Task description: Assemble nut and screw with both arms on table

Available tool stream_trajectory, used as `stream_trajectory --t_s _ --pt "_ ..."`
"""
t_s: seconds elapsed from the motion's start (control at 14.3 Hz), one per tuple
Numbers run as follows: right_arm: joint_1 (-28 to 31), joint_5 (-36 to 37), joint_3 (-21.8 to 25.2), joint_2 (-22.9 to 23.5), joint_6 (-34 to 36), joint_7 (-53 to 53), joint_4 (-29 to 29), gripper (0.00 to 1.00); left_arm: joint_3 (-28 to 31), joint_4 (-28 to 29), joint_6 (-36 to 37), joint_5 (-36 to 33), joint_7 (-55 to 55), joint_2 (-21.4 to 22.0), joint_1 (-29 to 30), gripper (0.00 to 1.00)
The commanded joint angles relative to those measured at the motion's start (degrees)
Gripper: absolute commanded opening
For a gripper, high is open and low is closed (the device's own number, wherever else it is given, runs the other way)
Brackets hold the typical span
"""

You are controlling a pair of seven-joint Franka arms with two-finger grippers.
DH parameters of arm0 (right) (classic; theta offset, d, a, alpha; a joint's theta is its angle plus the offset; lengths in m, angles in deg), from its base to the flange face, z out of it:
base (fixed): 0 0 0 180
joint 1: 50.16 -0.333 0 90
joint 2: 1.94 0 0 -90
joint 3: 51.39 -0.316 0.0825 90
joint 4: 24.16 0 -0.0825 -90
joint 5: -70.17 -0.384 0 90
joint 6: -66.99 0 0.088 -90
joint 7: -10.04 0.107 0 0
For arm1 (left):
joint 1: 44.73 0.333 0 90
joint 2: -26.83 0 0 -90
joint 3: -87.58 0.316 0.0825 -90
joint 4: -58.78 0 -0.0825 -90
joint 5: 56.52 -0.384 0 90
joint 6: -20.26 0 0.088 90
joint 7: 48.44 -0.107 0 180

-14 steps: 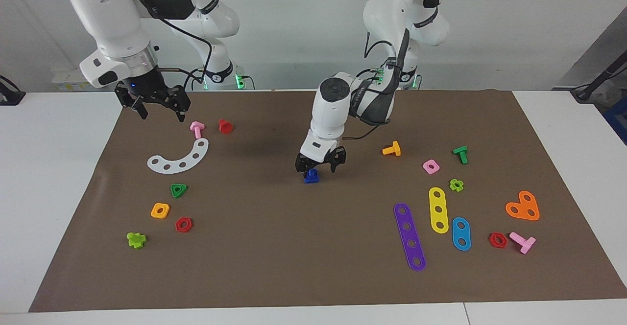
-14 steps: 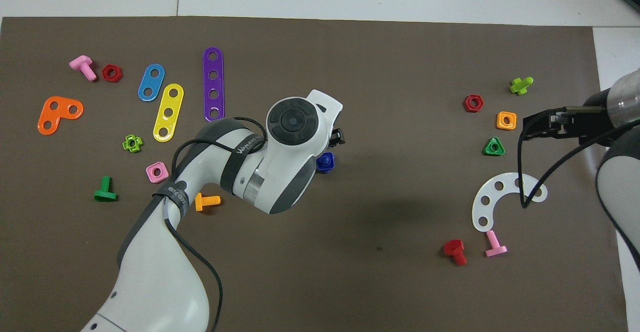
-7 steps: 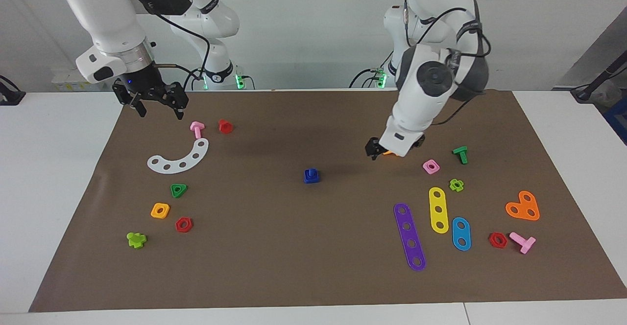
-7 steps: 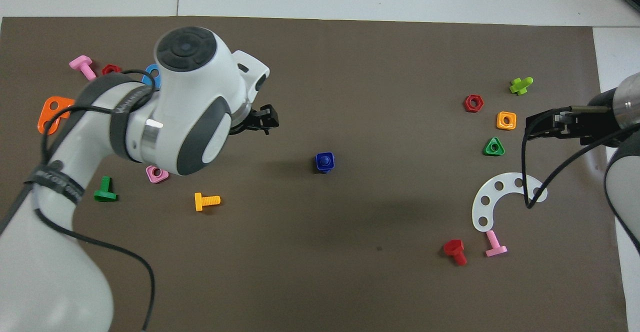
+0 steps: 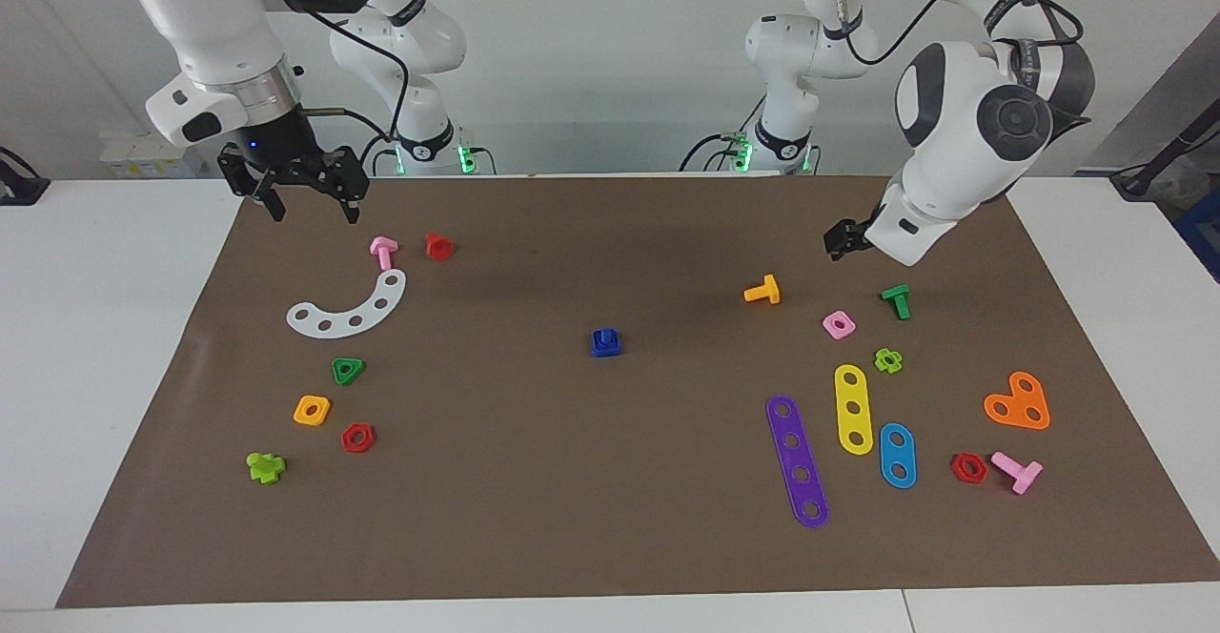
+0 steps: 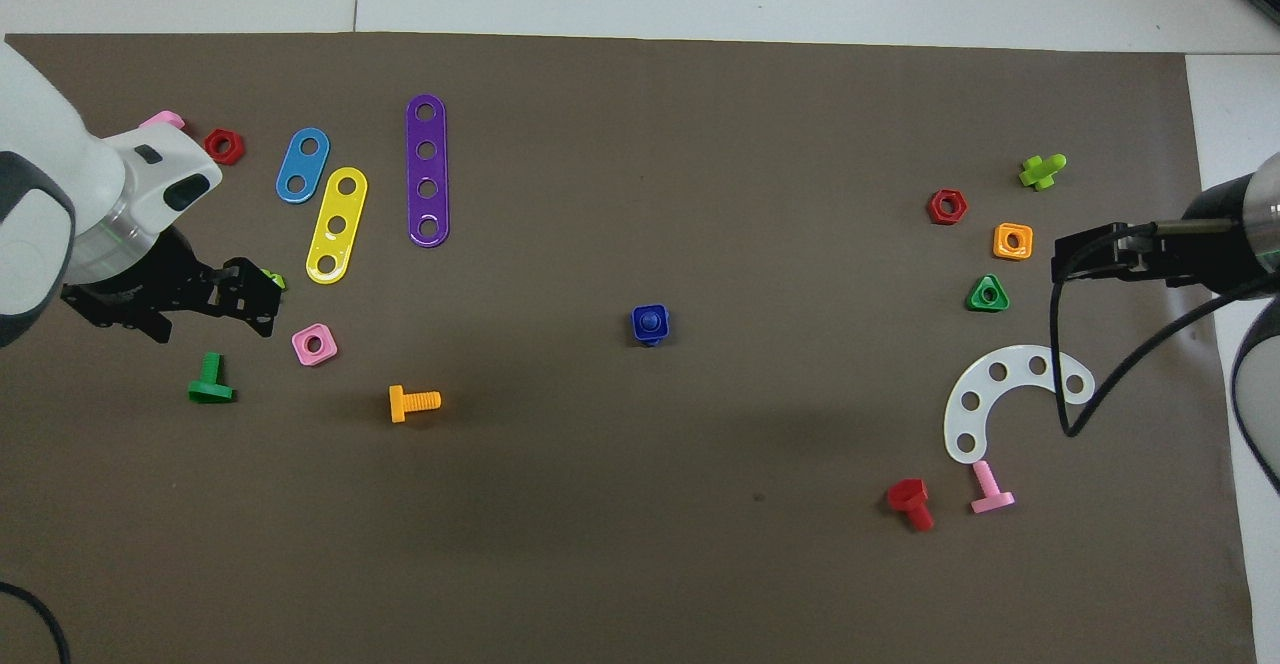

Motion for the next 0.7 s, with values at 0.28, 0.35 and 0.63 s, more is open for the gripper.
stream_trajectory --t_s 0.28,0.35,0.63 --pt "0.9 -1.3 0.1 -0.5 1.5 -2.1 -0.1 1.00 -0.5 0.0 -5.5 -1.0 -6.0 8.5 3.1 1.00" --pt "1.0 -1.3 0.1 -0.5 1.5 -2.1 -0.1 1.00 -0.5 -0.7 -6.0 -1.0 -6.1 8.5 3.1 1.00" --pt "0.8 -1.3 0.1 -0.5 1.6 -2.1 -0.1 1.00 -0.7 -1.3 -9.5 -1.0 -6.2 8.4 2.8 1.00"
